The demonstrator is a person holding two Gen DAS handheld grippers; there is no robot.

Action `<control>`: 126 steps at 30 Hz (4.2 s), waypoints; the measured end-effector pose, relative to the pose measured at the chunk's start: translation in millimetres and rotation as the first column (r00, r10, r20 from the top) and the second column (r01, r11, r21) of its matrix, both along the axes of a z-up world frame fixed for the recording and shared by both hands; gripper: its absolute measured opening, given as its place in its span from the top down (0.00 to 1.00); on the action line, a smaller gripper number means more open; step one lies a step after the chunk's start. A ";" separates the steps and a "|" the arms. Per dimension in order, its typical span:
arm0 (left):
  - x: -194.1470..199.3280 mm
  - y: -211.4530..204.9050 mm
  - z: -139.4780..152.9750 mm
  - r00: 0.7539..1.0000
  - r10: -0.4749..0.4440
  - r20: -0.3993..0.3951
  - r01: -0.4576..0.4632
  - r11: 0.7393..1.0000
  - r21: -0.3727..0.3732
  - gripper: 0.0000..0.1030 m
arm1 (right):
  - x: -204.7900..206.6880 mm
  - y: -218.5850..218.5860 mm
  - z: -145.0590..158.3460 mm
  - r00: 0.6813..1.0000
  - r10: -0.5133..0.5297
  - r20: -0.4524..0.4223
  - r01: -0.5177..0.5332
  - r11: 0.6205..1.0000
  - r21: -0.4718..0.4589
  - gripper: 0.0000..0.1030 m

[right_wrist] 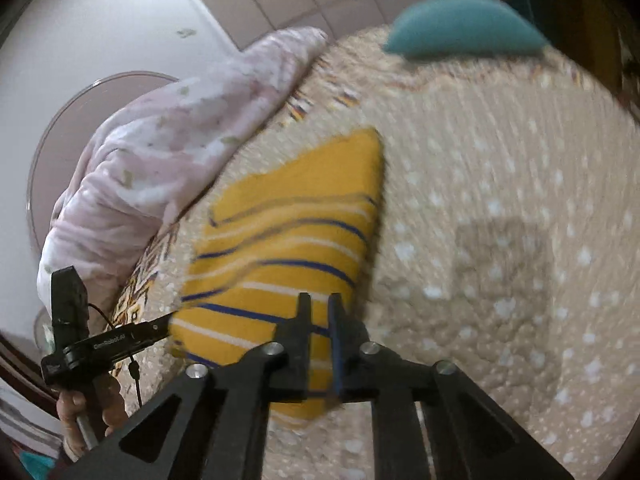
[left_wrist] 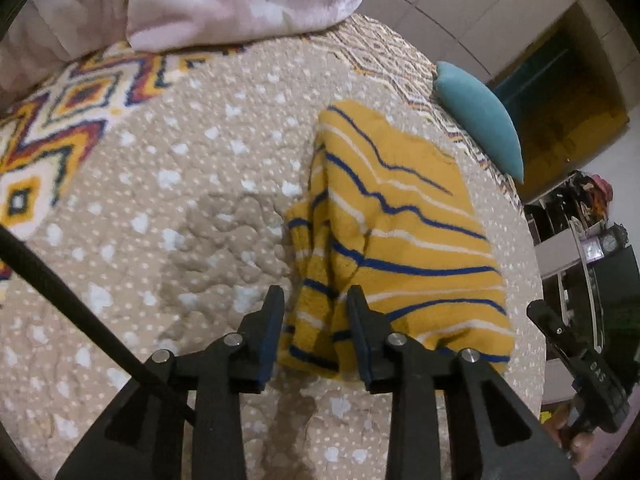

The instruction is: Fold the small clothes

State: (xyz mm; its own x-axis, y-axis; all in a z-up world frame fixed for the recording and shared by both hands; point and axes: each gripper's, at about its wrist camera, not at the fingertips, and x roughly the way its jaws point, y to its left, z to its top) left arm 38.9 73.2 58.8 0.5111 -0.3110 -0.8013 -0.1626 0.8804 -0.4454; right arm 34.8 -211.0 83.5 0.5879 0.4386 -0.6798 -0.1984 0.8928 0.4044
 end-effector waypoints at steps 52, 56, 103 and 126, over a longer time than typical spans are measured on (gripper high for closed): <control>-3.0 -92.3 -21.3 0.981 -0.182 -0.062 0.189 0.974 0.128 0.37 | -25.6 -75.6 -66.4 0.977 -0.051 -0.205 0.079 0.988 0.132 0.42; -30.4 -86.3 1.7 0.986 -0.169 0.002 0.162 0.952 0.259 0.37 | -53.7 -81.4 -25.8 0.991 -0.105 -0.089 0.108 0.994 0.028 0.43; -189.4 42.1 28.5 0.973 0.110 0.203 -0.154 0.964 0.218 0.28 | -88.7 164.5 -41.8 0.896 0.444 -0.031 -0.333 0.623 -0.708 0.87; -181.7 32.7 15.1 0.982 0.076 0.175 -0.107 0.979 0.175 0.28 | -21.9 158.8 13.5 0.950 0.308 -0.049 -0.295 0.836 -0.462 0.73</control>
State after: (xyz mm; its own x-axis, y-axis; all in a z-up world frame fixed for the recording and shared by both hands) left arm -142.8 105.9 73.9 0.6619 -0.1126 -0.7411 -0.1832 0.9343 -0.3056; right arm 12.9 -52.2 97.0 0.4977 0.2395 -0.8336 -0.4931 0.8688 -0.0448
